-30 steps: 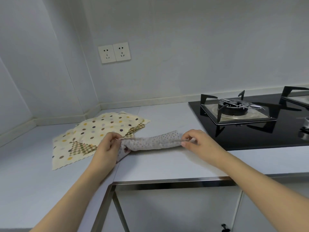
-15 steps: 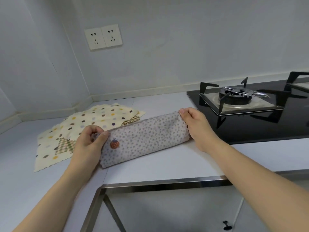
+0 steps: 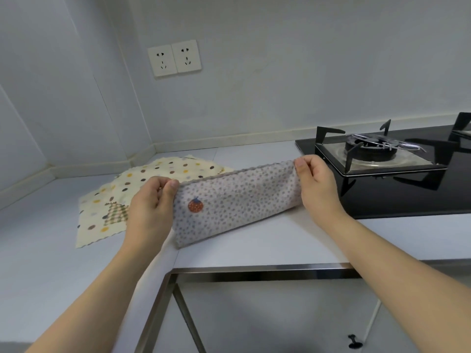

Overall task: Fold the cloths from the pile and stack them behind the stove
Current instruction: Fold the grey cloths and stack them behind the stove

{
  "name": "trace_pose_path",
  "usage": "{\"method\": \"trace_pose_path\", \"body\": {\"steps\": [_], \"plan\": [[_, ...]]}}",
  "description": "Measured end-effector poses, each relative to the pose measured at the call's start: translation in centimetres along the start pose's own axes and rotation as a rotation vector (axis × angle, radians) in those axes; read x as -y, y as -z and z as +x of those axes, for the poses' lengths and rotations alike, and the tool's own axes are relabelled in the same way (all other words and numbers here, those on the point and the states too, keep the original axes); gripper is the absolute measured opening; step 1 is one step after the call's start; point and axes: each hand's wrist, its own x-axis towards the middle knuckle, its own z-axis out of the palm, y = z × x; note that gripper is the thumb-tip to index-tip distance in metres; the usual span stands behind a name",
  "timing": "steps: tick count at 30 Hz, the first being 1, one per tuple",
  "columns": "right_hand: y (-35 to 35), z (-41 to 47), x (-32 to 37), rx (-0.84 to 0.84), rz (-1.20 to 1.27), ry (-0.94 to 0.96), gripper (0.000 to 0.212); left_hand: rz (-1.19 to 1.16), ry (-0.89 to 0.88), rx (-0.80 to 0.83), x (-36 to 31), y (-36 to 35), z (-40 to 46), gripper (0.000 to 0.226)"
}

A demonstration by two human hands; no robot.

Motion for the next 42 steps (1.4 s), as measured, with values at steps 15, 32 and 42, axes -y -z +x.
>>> {"method": "trace_pose_path", "body": {"steps": [15,32,42], "plan": [[0.7,3.9,2.8,0.303,-0.981,-0.086,0.017,-0.297,0.249,0.439,-0.2,-0.2,-0.2,0.013],[-1.2,3.1,-2.8,0.358,-1.113,-0.066,0.029,0.449,-0.057,0.489,-1.5,-4.5,-3.1,0.012],[-1.2,3.2,-2.5,0.366,-1.12,-0.117,0.022,0.625,-0.26,0.471,-1.6,-4.9,-3.8,0.016]]}}
